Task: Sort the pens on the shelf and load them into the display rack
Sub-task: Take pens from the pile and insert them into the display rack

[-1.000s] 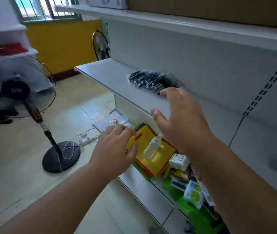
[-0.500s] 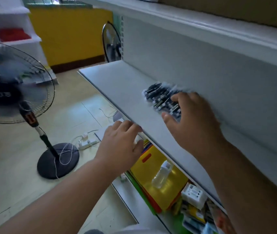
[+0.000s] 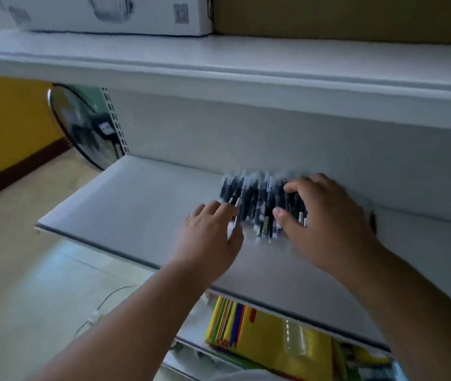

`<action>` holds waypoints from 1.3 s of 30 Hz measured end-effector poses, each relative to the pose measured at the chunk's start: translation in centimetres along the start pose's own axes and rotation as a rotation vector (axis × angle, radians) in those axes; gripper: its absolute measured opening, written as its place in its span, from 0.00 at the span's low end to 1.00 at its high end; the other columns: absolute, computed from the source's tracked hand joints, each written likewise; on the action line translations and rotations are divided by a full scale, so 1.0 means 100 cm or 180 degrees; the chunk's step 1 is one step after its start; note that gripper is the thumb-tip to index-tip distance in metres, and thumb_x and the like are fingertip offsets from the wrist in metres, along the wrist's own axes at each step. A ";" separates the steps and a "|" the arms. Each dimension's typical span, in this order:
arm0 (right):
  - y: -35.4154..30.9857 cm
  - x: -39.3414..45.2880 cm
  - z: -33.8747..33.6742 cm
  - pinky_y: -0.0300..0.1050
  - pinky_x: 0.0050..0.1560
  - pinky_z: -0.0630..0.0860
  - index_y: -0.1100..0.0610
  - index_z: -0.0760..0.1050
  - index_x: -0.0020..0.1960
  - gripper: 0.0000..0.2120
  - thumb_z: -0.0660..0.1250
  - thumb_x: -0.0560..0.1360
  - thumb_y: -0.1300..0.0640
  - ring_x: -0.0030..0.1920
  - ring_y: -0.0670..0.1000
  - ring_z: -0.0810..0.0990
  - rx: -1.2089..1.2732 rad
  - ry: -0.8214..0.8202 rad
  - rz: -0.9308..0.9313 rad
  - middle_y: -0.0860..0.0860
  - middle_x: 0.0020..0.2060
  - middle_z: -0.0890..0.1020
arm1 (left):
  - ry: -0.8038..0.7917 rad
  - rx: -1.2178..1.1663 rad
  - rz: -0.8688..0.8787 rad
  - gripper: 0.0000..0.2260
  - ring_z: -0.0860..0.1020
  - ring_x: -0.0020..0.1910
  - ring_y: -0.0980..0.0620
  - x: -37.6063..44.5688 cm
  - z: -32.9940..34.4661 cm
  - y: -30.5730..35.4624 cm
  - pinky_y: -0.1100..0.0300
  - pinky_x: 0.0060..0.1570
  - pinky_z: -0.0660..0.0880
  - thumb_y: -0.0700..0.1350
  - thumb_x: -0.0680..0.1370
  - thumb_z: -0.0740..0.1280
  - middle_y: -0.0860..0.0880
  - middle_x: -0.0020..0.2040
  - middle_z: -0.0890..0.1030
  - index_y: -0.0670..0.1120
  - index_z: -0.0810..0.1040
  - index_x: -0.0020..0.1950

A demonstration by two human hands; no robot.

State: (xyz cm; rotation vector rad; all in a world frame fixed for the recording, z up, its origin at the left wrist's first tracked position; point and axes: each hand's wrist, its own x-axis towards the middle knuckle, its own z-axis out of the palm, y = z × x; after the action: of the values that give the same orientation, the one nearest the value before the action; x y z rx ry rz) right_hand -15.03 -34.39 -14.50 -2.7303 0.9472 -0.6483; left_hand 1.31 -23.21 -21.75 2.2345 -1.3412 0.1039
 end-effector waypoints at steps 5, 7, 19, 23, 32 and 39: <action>-0.022 0.008 0.013 0.48 0.51 0.70 0.56 0.76 0.57 0.17 0.70 0.74 0.48 0.53 0.57 0.76 -0.0061 0.0147 0.0385 0.53 0.51 0.77 | -0.0328 -0.0132 -0.0016 0.12 0.76 0.53 0.44 0.045 -0.004 -0.033 0.52 0.52 0.73 0.53 0.78 0.65 0.48 0.52 0.79 0.50 0.77 0.58; -0.028 0.008 0.015 0.45 0.50 0.68 0.55 0.76 0.57 0.16 0.70 0.74 0.48 0.53 0.55 0.76 -0.0109 0.0202 0.0494 0.51 0.51 0.77 | -0.0501 -0.0107 -0.0092 0.17 0.75 0.56 0.44 0.058 -0.003 -0.038 0.53 0.54 0.72 0.58 0.78 0.64 0.47 0.56 0.78 0.49 0.75 0.61; -0.038 0.003 0.024 0.41 0.51 0.65 0.52 0.74 0.61 0.18 0.65 0.76 0.44 0.57 0.50 0.75 -0.0110 0.0310 0.0930 0.49 0.55 0.76 | -0.0978 0.0486 -0.0059 0.13 0.76 0.54 0.38 0.097 0.009 -0.042 0.55 0.43 0.65 0.49 0.80 0.60 0.39 0.55 0.80 0.41 0.71 0.56; -0.038 0.002 0.025 0.42 0.52 0.67 0.52 0.74 0.62 0.17 0.66 0.76 0.45 0.58 0.49 0.75 -0.0090 0.0350 0.0961 0.48 0.56 0.77 | -0.0992 0.0251 -0.0166 0.08 0.76 0.51 0.37 0.097 0.009 -0.045 0.54 0.42 0.65 0.46 0.80 0.59 0.38 0.54 0.80 0.42 0.68 0.52; -0.001 -0.002 0.035 0.42 0.47 0.70 0.54 0.75 0.57 0.14 0.69 0.76 0.48 0.48 0.48 0.75 -0.0092 0.0507 0.1453 0.46 0.50 0.77 | -0.0416 -0.1795 -0.0199 0.09 0.72 0.35 0.43 0.051 -0.007 -0.059 0.50 0.34 0.68 0.51 0.81 0.57 0.46 0.38 0.76 0.47 0.69 0.45; 0.020 0.011 0.051 0.45 0.50 0.74 0.56 0.76 0.55 0.15 0.70 0.74 0.47 0.52 0.55 0.78 -0.0350 0.0246 0.1859 0.52 0.50 0.80 | -0.0934 -0.3332 -0.0205 0.08 0.64 0.30 0.49 0.020 -0.006 -0.040 0.51 0.31 0.64 0.46 0.78 0.58 0.52 0.30 0.68 0.42 0.66 0.43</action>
State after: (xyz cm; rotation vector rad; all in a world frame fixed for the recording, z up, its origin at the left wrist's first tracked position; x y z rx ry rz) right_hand -13.03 -36.55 -19.26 -2.3304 1.7388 -0.5961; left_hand 5.78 -23.11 -22.19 1.4002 -1.0682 -0.7926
